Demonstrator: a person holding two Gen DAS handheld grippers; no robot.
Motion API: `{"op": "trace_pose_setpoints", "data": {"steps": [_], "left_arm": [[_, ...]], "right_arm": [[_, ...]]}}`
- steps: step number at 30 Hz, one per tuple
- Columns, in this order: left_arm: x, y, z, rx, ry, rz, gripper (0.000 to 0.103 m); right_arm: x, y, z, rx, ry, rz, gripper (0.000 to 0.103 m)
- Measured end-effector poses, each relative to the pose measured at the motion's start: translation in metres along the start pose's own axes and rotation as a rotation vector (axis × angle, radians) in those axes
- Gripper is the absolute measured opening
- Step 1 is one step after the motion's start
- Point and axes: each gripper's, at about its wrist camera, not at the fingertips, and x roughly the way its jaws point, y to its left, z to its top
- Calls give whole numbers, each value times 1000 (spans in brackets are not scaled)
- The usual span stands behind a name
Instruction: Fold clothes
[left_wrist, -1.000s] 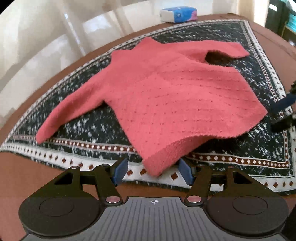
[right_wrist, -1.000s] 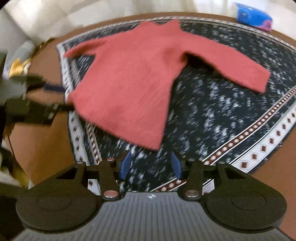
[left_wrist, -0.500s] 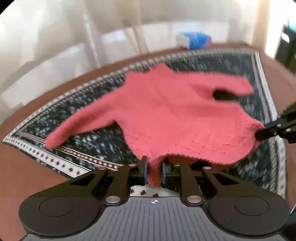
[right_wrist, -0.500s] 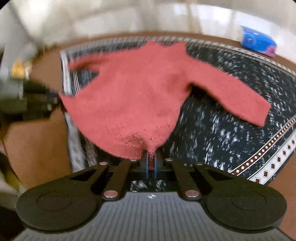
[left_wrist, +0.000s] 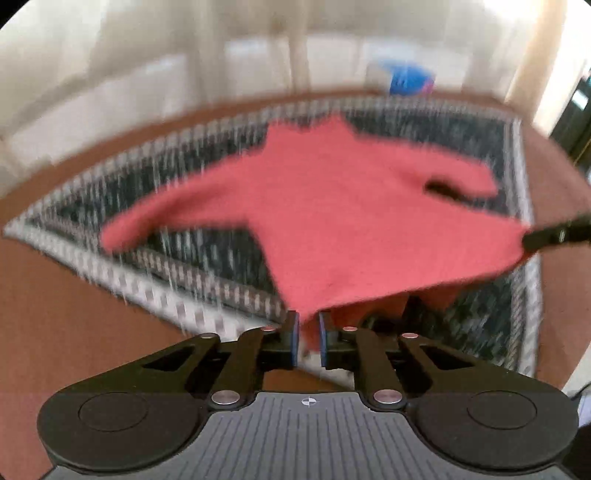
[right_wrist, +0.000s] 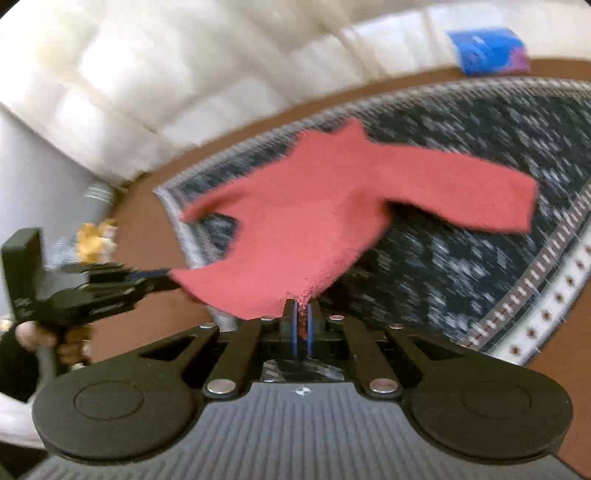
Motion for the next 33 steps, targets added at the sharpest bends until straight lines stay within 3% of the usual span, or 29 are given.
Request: {"op": "trace_pose_setpoints", "data": {"steps": [3, 5, 6, 7, 8, 14, 20, 23, 25, 27, 28, 31, 33], "left_arm": [[19, -5, -17, -1, 46, 50, 34], [15, -9, -25, 13, 21, 60, 44], [13, -12, -28, 23, 10, 65, 54], [12, -16, -30, 42, -1, 68, 58], [12, -20, -32, 68, -7, 73, 58], [25, -32, -22, 164, -38, 144, 58], [37, -43, -18, 259, -32, 126, 58], [40, -47, -15, 247, -34, 114, 51], [40, -47, -12, 213, -35, 103, 22], [34, -43, -7, 145, -45, 74, 12], [30, -38, -3, 93, -46, 48, 8], [8, -14, 5, -103, -48, -73, 7], [-10, 0, 8, -184, -51, -156, 7]], "right_arm": [[13, -11, -11, 11, 30, -57, 10], [21, -18, -19, 18, 50, -95, 14], [25, -22, -22, 22, 60, -114, 19], [30, -25, -26, 25, 70, -133, 30], [32, -26, -30, 21, 79, -143, 38], [40, -9, -46, -98, 92, -188, 39], [58, 10, -49, -308, 72, -284, 42], [65, 15, -50, -408, 58, -311, 45], [67, 14, -45, -392, 41, -293, 45], [66, 12, -38, -329, 34, -236, 33], [64, 12, -34, -281, 35, -191, 13], [50, 6, -22, -84, 37, -20, 10], [35, 1, -17, 67, 51, 152, 9]]}}
